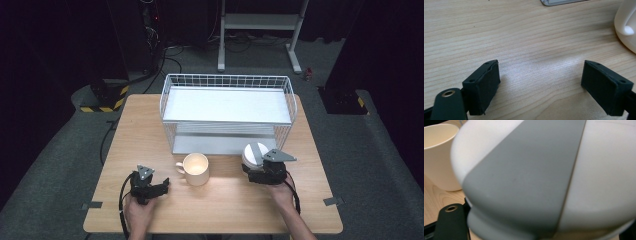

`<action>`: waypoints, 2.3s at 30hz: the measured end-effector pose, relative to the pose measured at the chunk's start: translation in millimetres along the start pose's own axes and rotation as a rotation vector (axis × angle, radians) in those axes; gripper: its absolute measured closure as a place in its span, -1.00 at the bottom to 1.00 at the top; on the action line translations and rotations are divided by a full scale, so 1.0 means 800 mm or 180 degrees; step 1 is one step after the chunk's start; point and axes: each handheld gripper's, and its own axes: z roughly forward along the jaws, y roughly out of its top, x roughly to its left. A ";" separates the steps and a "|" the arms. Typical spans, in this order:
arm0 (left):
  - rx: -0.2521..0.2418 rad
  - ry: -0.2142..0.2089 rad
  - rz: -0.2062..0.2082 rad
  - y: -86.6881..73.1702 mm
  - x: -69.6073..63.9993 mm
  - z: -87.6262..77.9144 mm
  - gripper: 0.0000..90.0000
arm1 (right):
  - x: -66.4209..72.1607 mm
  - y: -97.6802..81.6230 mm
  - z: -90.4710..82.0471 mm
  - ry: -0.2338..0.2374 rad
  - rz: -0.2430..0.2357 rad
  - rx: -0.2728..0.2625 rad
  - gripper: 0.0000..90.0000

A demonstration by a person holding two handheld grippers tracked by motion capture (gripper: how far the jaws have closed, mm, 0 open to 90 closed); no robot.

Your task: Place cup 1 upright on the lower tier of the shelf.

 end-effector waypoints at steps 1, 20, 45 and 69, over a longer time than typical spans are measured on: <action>0.0000 0.0000 0.0000 0.000 0.000 0.000 -0.66 | 0.000 0.000 0.000 0.0000 0.0000 0.0000 -0.59; 0.0002 -0.0002 0.0000 0.000 0.000 0.000 -0.66 | -0.023 0.021 0.032 -0.0228 0.0195 0.0041 -0.59; 0.0011 0.0005 0.0010 0.000 0.000 0.000 -0.65 | -0.037 0.035 0.067 -0.0552 0.0202 0.0050 -0.59; 0.0011 0.0007 0.0005 0.000 0.000 0.000 -0.65 | -0.045 0.034 0.073 -0.0564 0.0288 0.0084 -0.69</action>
